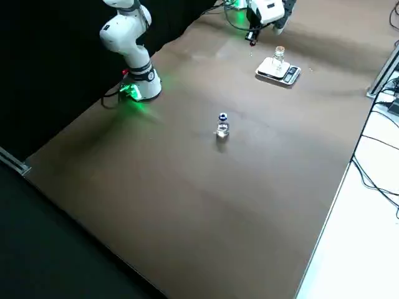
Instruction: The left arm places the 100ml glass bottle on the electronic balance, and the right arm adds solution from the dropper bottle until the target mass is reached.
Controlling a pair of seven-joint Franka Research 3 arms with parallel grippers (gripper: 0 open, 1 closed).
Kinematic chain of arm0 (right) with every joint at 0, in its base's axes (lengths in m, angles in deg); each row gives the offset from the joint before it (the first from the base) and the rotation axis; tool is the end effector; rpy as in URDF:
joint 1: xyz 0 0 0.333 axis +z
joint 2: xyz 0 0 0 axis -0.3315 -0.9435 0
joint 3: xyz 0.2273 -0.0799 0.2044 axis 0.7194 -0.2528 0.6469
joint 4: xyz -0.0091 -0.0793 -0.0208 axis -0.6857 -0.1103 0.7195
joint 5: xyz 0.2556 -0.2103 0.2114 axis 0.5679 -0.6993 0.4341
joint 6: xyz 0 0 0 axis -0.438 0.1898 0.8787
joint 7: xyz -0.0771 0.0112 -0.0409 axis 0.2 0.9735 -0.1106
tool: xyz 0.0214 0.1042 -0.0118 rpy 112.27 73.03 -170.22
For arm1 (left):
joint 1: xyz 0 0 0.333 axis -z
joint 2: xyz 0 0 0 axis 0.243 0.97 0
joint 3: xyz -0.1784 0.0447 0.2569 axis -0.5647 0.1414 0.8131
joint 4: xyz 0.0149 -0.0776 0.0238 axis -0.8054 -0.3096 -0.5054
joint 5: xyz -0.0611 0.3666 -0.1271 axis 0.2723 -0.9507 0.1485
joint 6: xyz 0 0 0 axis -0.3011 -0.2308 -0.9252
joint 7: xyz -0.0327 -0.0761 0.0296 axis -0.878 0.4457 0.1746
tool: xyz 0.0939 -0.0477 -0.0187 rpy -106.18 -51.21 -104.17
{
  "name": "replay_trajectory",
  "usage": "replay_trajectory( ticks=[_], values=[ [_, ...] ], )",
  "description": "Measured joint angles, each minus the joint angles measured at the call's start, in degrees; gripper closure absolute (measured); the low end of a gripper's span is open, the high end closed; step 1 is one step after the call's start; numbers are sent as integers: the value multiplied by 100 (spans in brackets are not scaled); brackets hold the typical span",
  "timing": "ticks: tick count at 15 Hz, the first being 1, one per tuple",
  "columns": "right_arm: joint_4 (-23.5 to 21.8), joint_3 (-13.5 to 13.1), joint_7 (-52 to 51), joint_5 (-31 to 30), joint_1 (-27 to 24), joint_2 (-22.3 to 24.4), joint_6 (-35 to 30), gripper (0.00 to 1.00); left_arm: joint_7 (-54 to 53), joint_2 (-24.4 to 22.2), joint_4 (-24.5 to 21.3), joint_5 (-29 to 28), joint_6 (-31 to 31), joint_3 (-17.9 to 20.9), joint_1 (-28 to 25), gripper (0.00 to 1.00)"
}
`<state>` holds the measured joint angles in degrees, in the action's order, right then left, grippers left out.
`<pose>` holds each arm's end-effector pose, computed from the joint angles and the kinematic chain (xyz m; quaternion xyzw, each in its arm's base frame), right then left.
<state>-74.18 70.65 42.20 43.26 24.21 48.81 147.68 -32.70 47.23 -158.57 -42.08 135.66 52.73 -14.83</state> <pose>0.5456 0.0782 0.5129 -0.9823 -0.0478 0.0817 0.1618 0.6045 -0.0561 0.5966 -0.9973 0.0600 0.0385 0.0193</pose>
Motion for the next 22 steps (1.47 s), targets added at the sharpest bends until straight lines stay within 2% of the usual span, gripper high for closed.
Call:
replay_trajectory(
  ticks=[9, 22],
  values=[
    [95, 11, 676, 163, 596, 1, 175, 85, 6, 0, 0, 0, 0, 1, 0, 0],
    [95, 12, 2150, 197, 1798, -19, 1269, 86, 15, 0, 0, 0, 0, 2, 0, 0]
  ],
)
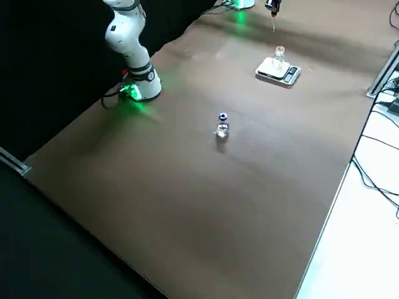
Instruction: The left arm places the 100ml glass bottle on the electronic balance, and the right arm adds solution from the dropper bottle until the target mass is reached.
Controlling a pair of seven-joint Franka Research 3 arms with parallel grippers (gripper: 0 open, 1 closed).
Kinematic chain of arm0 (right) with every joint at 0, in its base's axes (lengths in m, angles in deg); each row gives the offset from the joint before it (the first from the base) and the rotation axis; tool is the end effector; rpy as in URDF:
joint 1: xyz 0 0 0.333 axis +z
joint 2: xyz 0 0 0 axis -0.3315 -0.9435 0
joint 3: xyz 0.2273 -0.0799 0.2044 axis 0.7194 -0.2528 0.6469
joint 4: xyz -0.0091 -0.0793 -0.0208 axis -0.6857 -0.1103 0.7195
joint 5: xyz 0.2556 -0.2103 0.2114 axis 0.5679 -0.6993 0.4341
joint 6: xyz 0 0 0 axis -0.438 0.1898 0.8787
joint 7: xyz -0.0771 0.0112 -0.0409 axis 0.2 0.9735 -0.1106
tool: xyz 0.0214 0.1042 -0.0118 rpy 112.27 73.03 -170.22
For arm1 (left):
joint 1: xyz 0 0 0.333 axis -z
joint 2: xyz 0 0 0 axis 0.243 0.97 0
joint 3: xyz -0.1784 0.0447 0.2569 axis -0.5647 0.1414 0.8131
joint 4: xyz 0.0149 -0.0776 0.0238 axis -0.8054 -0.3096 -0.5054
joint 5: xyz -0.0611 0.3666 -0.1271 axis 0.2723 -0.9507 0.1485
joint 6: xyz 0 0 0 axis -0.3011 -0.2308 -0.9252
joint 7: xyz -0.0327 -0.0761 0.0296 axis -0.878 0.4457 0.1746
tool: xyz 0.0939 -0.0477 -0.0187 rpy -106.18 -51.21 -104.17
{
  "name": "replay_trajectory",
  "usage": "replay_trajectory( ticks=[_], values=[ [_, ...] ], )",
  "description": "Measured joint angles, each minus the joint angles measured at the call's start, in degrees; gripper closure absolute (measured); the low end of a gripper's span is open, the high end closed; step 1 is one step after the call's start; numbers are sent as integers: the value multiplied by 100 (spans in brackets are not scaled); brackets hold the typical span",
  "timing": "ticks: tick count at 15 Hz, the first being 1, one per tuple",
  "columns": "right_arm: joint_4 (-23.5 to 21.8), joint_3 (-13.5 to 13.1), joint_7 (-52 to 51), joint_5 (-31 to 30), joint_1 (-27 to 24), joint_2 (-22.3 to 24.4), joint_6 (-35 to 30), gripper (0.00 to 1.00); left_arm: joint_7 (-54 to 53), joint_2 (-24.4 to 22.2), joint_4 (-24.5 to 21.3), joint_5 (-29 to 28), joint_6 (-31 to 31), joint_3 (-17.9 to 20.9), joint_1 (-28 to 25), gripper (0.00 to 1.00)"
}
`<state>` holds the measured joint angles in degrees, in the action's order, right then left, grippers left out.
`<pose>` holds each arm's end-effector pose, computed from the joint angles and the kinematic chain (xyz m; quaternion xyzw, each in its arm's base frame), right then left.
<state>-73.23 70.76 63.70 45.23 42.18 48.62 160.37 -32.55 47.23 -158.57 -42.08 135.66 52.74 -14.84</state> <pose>0.5214 0.2493 0.5368 -0.9840 0.0030 0.0274 0.1759 0.6045 -0.0559 0.5966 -0.9974 0.0586 0.0384 0.0194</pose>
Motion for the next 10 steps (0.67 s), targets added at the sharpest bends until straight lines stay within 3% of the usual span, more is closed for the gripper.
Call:
replay_trajectory(
  ticks=[10],
  values=[
    [-2, -3, 547, -2, 725, -458, 788, 86, 2, 0, 0, 0, 0, 1, 0, 0]
  ],
)
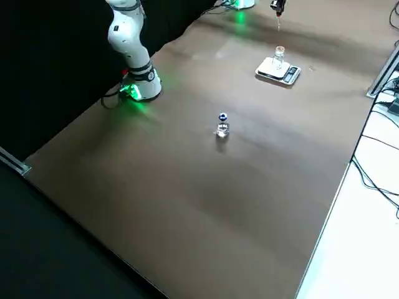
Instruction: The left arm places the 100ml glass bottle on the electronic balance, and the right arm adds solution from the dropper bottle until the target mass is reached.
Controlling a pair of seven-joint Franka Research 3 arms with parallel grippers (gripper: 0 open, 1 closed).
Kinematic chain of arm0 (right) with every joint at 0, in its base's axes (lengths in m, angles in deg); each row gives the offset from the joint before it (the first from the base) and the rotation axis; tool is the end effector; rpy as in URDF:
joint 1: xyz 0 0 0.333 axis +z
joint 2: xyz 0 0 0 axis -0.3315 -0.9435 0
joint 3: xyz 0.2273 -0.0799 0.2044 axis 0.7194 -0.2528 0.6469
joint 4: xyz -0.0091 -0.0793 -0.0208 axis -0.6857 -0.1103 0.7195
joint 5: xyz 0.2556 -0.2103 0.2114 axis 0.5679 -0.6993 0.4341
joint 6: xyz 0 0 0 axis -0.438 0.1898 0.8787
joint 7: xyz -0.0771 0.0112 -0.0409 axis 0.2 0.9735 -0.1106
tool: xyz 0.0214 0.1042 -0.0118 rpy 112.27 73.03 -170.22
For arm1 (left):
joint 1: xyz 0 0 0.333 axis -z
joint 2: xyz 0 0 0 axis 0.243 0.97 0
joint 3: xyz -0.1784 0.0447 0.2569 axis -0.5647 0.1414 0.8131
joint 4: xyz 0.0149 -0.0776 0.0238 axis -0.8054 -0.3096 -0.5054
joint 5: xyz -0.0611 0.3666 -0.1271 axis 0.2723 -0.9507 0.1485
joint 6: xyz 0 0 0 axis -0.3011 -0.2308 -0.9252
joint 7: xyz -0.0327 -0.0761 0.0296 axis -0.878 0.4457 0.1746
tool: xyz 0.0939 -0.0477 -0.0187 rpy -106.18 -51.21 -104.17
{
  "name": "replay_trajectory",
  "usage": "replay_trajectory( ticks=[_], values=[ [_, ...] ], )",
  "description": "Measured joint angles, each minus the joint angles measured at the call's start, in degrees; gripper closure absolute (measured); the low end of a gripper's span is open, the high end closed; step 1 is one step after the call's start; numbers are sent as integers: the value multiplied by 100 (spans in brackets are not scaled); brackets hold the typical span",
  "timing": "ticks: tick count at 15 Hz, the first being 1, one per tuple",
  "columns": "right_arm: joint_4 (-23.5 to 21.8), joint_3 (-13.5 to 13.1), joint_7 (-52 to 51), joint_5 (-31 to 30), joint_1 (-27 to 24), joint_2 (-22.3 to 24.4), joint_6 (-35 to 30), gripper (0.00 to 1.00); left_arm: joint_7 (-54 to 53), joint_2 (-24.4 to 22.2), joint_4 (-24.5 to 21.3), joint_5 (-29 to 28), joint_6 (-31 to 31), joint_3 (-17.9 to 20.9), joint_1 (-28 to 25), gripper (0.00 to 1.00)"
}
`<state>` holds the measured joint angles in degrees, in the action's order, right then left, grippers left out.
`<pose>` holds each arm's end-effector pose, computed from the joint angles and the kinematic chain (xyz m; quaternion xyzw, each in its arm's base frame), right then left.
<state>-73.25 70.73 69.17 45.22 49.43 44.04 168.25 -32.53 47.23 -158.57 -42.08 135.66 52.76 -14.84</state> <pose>0.5132 0.3217 0.5018 -0.9838 0.0067 0.0185 0.1784 0.6045 -0.0557 0.5966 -0.9974 0.0582 0.0384 0.0194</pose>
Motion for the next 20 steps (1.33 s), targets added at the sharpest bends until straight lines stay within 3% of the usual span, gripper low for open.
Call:
replay_trajectory(
  ticks=[12, 20],
  values=[
    [-2, -20, 26, -142, 267, -612, 826, 86, 0, 0, 0, 0, 0, 2, 0, 0],
    [-2, -21, 26, -227, 342, -863, 1044, 85, 1, 0, 0, 0, 0, 2, 0, 0]
  ],
)
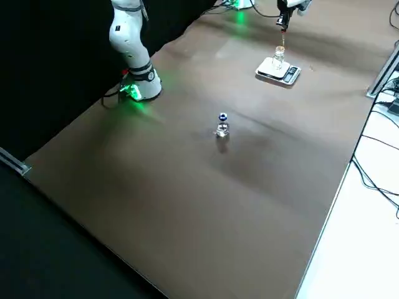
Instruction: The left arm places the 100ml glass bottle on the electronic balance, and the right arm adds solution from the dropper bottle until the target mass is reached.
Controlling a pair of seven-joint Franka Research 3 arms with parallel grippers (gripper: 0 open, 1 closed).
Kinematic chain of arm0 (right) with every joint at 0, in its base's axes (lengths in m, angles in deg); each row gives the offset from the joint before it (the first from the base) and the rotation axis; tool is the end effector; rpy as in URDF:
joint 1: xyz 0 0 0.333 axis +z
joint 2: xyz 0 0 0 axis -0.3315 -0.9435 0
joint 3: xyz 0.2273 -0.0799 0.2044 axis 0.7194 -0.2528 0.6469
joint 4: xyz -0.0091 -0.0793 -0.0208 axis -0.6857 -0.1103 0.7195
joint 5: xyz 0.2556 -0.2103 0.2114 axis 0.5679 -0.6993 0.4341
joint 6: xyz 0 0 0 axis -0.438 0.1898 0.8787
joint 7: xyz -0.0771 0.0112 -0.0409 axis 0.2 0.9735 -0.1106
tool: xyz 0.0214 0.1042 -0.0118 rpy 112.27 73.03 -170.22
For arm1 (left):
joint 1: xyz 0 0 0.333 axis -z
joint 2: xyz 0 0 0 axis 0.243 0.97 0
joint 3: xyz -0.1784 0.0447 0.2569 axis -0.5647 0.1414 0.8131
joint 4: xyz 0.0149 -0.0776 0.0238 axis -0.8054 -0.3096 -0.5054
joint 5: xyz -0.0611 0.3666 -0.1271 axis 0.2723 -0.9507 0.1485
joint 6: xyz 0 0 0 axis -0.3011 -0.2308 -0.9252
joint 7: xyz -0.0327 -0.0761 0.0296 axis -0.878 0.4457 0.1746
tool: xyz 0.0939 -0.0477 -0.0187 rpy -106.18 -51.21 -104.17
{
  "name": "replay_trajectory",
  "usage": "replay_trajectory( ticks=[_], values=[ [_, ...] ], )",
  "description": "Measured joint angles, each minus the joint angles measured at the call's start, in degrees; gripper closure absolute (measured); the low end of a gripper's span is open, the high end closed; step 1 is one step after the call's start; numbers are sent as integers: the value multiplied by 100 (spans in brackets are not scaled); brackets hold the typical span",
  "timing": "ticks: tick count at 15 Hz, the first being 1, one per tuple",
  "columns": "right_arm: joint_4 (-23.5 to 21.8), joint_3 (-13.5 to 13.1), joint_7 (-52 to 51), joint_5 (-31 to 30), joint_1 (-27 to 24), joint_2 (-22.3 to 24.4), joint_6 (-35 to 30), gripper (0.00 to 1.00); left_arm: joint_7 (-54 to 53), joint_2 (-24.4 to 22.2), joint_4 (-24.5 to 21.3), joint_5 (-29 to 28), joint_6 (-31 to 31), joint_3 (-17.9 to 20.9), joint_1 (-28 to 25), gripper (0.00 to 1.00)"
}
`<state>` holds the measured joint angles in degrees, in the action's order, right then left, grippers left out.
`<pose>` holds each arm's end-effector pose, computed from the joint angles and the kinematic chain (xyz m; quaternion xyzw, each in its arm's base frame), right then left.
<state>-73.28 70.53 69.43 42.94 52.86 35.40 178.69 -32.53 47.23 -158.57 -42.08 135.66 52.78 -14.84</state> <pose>0.5295 0.3617 0.4242 -0.9874 -0.0027 -0.0042 0.1579 0.6045 -0.0555 0.5965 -0.9974 0.0581 0.0384 0.0194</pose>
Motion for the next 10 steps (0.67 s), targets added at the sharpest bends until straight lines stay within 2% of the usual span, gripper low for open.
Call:
replay_trajectory(
  ticks=[10],
  values=[
    [0, -2, 0, -98, 90, -182, 152, 86, 2, 0, 0, 0, 0, 2, 0, 0]
  ],
)
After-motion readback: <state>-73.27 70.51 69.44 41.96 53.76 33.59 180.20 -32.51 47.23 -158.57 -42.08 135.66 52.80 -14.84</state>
